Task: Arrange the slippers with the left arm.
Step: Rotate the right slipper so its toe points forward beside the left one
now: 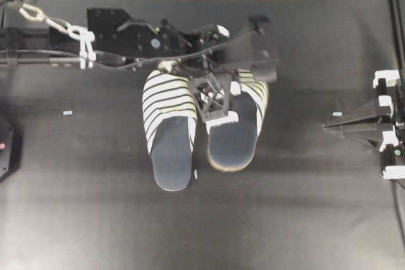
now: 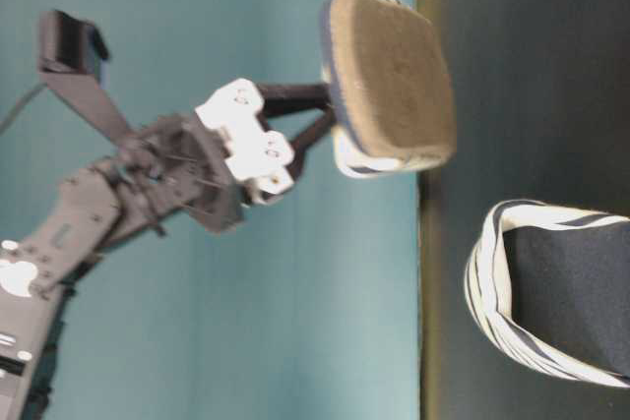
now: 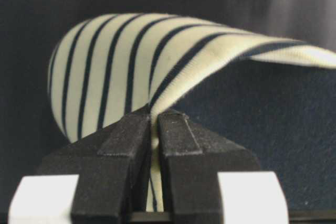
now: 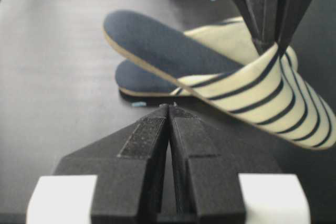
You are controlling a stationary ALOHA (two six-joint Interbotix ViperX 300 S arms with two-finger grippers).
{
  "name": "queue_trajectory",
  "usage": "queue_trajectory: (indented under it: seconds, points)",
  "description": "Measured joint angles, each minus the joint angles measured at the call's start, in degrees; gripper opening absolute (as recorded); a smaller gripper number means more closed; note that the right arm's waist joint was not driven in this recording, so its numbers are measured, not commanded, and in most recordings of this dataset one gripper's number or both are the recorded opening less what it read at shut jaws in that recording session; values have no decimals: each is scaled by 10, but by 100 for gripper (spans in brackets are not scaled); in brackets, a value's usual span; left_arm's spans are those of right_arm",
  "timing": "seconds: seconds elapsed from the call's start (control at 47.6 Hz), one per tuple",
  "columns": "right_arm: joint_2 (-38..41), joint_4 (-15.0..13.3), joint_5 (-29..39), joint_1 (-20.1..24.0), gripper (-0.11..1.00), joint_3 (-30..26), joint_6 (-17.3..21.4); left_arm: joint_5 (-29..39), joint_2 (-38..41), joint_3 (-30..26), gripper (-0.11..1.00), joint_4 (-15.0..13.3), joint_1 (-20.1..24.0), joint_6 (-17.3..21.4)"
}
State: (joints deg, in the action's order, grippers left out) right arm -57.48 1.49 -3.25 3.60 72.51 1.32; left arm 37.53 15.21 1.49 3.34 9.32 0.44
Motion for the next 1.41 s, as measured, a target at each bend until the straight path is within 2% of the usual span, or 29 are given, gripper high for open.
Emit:
queue_trajectory:
  seconds: [0.315, 0.588, 0.987, 1.05, 1.281, 1.344, 1.407]
  points:
    - [0, 0, -1, -1, 0, 1, 0, -20, 48, 21, 1, -1, 1, -15]
    - [0, 0, -1, -1, 0, 1, 0, -35, 52, 24, 1, -1, 0, -30]
    - [0, 0, -1, -1, 0, 1, 0, -39, 51, 41, 4, -1, -2, -31]
    - [0, -1, -2, 0, 0, 1, 0, -40, 51, 41, 13, -1, -4, -32]
    - [0, 0, -1, 0, 0, 2, 0, -41, 52, 42, 79, -1, -11, -42]
    - [1, 0, -1, 0, 0, 2, 0, -41, 51, 42, 88, -1, -14, -50]
    - [0, 0, -1, 0, 0, 2, 0, -42, 51, 42, 88, -1, -18, -50]
